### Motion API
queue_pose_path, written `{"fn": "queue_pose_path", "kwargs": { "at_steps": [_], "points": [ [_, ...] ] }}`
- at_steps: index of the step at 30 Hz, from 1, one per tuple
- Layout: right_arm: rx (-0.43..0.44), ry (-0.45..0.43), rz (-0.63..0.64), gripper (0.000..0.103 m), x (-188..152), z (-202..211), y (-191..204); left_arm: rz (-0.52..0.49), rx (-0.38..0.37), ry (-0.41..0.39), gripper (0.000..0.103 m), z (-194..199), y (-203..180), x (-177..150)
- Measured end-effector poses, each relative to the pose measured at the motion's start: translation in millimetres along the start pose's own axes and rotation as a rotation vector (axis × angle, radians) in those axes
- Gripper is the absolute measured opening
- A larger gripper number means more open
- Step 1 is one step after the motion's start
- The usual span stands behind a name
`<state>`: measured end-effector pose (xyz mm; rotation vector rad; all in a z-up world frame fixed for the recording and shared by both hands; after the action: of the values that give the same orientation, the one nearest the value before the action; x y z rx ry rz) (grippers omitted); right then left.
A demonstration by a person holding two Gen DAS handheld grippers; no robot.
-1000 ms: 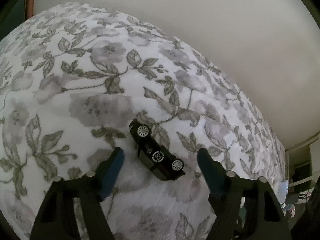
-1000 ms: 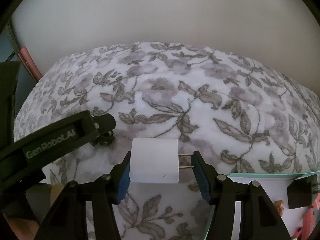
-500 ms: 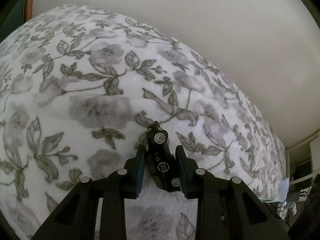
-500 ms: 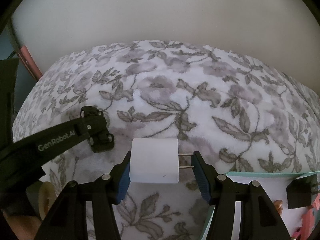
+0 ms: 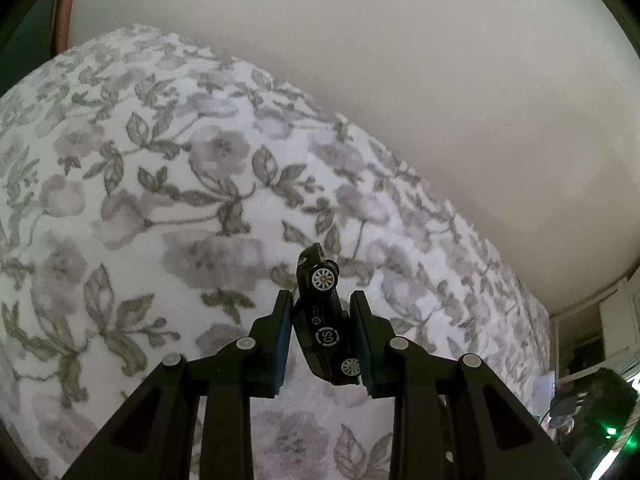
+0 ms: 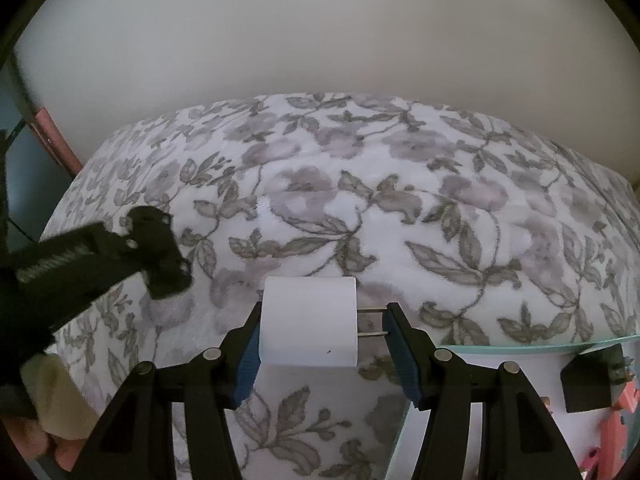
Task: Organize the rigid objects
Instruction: 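Carry the toy car and white charger over the tray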
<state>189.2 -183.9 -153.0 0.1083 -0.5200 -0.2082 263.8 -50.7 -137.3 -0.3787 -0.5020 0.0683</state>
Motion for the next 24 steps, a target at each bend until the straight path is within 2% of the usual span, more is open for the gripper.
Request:
{"fn": "queue_pose_path", "kwargs": {
  "at_steps": [9, 17, 20, 24],
  "points": [
    [-0.003, -0.008, -0.023, 0.060, 1, 20, -6, -0.034, 0.002, -0.030, 0.030, 33, -17, 7],
    [-0.029, -0.056, -0.035, 0.060, 5, 75, -19, -0.067, -0.007, -0.060, 0.030, 80, -44, 6],
    [-0.034, -0.072, -0.057, 0.060, 4, 96, -28, -0.058, -0.036, -0.057, 0.030, 93, -56, -1],
    [-0.039, -0.086, -0.089, 0.060, 0, 121, -39, -0.096, -0.026, -0.058, 0.030, 107, -71, -14]
  ]
}}
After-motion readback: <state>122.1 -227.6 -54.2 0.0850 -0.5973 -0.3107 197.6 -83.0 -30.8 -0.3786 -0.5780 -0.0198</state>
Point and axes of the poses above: each gripper's, at about its wrist camera, not at the fingertips, and z roughly against the way its jaws point, y to its left, x to its top, the point moved 10 cm from there along -z, roughly the way its jaws point, and after that the axes turned 4 degrees about x, right-handed, at the moved point
